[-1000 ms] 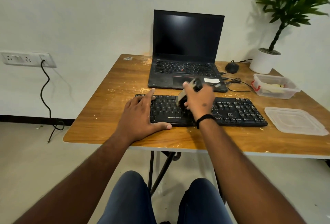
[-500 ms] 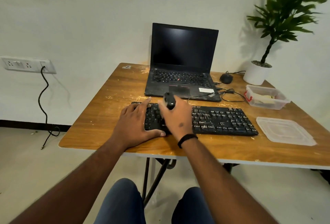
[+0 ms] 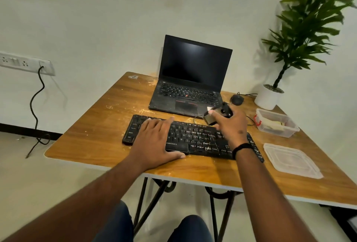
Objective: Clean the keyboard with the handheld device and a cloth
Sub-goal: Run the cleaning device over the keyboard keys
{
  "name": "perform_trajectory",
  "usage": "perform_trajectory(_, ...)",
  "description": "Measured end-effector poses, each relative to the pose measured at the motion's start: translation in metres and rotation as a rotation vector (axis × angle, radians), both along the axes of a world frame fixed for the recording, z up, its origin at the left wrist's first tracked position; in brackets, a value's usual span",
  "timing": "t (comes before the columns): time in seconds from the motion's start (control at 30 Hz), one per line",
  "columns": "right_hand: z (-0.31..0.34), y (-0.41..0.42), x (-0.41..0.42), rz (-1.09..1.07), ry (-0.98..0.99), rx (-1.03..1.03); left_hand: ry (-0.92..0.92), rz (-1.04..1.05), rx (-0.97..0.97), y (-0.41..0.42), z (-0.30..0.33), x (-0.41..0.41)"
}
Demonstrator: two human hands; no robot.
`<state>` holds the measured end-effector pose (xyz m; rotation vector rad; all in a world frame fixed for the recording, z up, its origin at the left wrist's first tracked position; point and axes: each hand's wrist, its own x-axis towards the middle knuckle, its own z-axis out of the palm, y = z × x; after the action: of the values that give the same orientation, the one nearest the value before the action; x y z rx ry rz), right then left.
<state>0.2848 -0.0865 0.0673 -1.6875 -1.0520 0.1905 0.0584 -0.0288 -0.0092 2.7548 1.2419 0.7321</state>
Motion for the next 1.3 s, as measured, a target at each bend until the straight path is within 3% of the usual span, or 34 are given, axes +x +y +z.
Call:
perform_trajectory(0.17,0.003,0.008,0.017,0.082,-0.073,-0.158,-0.02,-0.068,-0.026,0.003,-0.002,-0.001)
perform_trajectory(0.43,0.008,0.047,-0.032,0.247,-0.261,-0.288,-0.01,-0.067,-0.052,0.003,-0.001,-0.001)
perform_trajectory(0.73,0.016,0.048,0.0,0.035,-0.354,-0.415,-0.009,-0.077,-0.055,0.004,-0.002,-0.001)
perform_trajectory(1.07,0.021,0.065,-0.045,0.255,-0.33,-0.399,-0.042,-0.071,-0.073,-0.001,0.004,-0.002)
perform_trajectory(1.3,0.016,0.053,-0.008,0.05,-0.331,-0.404,-0.029,-0.073,-0.065,0.001,0.001,-0.002)
